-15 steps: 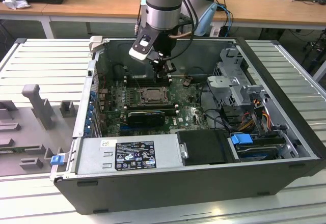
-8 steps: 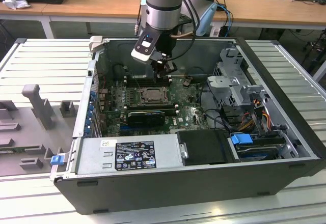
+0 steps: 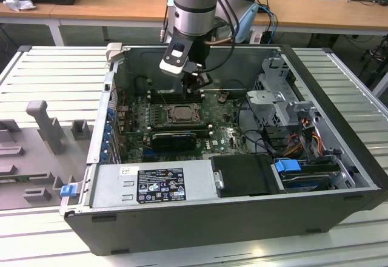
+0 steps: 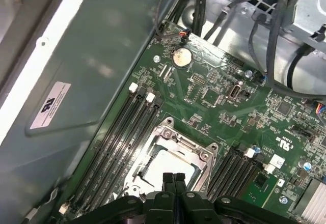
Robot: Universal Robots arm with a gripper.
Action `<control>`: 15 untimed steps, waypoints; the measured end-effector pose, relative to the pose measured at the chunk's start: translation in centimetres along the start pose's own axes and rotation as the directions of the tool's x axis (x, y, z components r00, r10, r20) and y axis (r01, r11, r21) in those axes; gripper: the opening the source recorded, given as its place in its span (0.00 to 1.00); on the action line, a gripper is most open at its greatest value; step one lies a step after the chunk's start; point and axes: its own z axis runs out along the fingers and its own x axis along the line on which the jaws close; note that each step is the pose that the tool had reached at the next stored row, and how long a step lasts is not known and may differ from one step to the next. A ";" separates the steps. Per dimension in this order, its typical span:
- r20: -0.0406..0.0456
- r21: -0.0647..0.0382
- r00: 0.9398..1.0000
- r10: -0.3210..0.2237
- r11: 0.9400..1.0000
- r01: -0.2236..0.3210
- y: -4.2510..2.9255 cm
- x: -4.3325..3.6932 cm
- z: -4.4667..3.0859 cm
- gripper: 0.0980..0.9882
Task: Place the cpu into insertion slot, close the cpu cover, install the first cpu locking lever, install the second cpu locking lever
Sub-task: 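Install the first cpu locking lever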
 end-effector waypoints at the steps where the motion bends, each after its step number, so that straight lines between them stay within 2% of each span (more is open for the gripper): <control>1: 0.000 0.001 1.000 -0.016 1.000 0.016 0.00 0.00 0.00 0.01; 8: -0.002 0.003 0.997 -0.075 0.997 0.075 0.00 0.00 0.00 0.01; 12: -0.004 0.005 0.991 -0.136 0.991 0.136 0.00 0.00 0.00 0.01; 15: -0.007 0.008 0.977 -0.213 0.977 0.213 0.00 0.00 0.00 0.01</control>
